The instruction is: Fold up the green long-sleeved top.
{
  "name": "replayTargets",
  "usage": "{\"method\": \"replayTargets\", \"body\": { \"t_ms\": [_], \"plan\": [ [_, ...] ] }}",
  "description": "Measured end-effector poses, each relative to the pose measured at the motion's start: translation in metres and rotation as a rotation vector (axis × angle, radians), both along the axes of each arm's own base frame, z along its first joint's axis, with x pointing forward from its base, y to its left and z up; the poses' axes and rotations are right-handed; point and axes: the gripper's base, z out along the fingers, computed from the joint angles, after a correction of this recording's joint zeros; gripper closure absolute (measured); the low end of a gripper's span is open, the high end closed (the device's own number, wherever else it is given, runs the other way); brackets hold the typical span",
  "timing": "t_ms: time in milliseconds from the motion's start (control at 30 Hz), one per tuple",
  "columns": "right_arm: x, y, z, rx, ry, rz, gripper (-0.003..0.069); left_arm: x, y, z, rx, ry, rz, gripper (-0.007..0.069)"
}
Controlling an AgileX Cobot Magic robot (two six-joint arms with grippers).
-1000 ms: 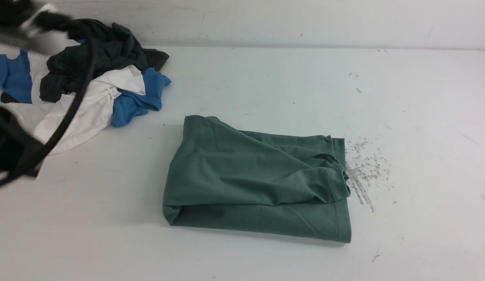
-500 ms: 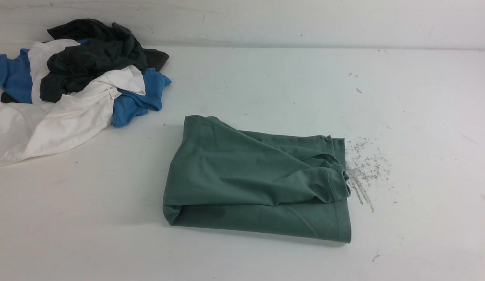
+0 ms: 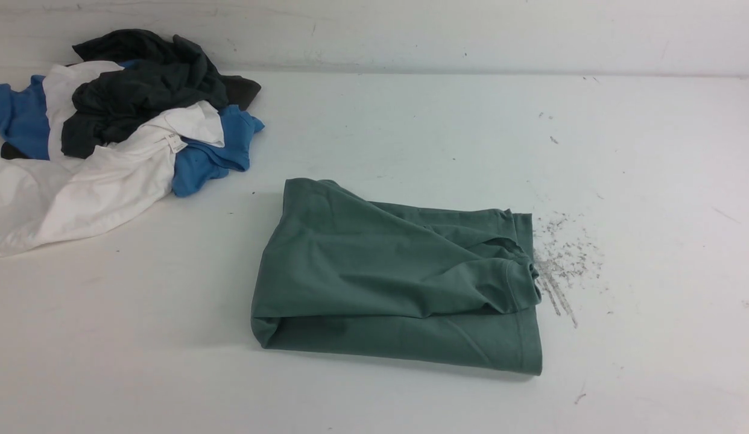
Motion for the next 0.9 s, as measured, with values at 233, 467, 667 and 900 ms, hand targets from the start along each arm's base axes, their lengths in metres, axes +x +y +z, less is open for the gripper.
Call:
{"method": "replayTargets", "body": {
  "t_ms": [233, 467, 667, 900],
  "plan": [
    [0.0, 0.0, 0.0, 0.0, 0.0, 0.0, 0.0673, 0.005, -0.001, -0.004, -0.011, -0.02, 0.007, 0.0629],
    [0.0, 0.0, 0.0, 0.0, 0.0, 0.0, 0.0673, 0.037, -0.004, -0.062, -0.035, -0.021, 0.059, 0.0629],
    [0.0, 0.0, 0.0, 0.0, 0.0, 0.0, 0.0673, 0.046, 0.0, -0.112, 0.052, 0.023, 0.121, 0.0629],
    [0.0, 0.0, 0.0, 0.0, 0.0, 0.0, 0.0673, 0.049, 0.008, -0.13, 0.143, 0.058, 0.247, 0.0629]
  ]
}}
